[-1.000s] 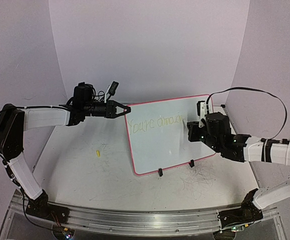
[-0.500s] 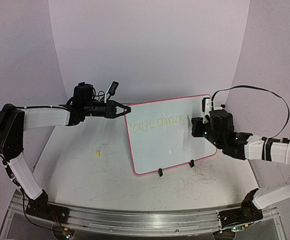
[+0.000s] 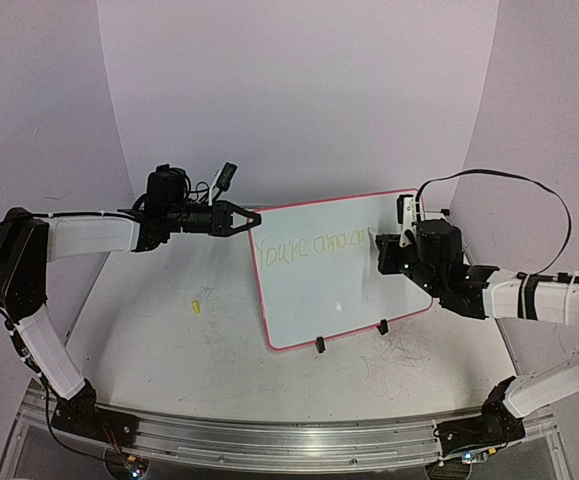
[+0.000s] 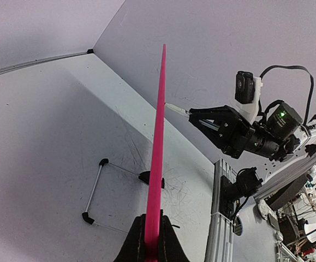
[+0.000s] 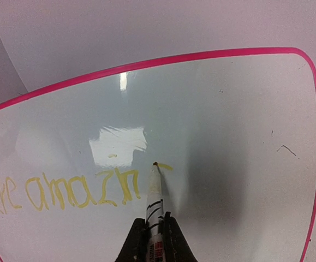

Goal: Write a sentence on the whiteboard

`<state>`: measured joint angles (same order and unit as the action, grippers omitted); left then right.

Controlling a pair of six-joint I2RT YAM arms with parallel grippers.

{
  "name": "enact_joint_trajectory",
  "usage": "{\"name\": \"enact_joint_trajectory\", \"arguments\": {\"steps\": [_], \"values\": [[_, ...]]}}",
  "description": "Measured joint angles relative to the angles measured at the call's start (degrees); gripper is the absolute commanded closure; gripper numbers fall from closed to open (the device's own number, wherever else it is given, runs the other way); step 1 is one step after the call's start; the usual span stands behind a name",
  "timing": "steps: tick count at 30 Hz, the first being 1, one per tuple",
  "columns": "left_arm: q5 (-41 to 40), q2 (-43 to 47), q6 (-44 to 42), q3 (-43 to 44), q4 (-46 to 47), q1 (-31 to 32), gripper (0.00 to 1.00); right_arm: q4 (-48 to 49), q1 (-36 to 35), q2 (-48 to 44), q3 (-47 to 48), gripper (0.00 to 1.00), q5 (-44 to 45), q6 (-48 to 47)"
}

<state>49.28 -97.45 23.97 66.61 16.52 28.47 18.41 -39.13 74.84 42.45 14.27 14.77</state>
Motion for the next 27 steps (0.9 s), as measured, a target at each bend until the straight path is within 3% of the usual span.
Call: {"name": "enact_joint_trajectory", "arguments": {"steps": [27], "values": [[0.0,0.0,0.0,0.0,0.0,0.0,1.00,-2.6,0.0,-2.2,-2.8,1.00,-1.5,1.4]]}}
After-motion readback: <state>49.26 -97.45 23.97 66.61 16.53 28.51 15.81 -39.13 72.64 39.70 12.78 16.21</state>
